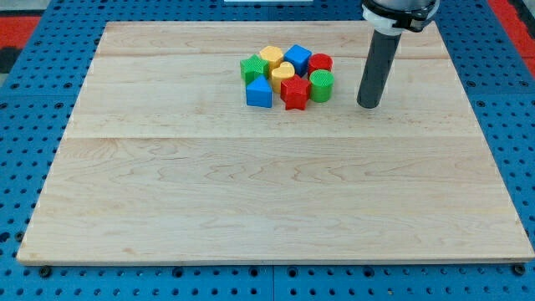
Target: Push the red circle into the yellow hexagon
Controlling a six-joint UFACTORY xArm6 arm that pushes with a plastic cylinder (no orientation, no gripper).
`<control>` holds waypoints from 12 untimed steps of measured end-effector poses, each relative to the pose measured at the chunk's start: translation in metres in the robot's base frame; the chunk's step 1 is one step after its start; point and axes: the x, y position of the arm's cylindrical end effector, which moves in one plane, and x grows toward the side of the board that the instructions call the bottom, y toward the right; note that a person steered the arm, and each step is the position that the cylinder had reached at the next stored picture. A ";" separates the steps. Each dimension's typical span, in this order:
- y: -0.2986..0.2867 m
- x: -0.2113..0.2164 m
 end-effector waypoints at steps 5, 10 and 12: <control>-0.053 -0.064; -0.051 -0.118; -0.098 -0.089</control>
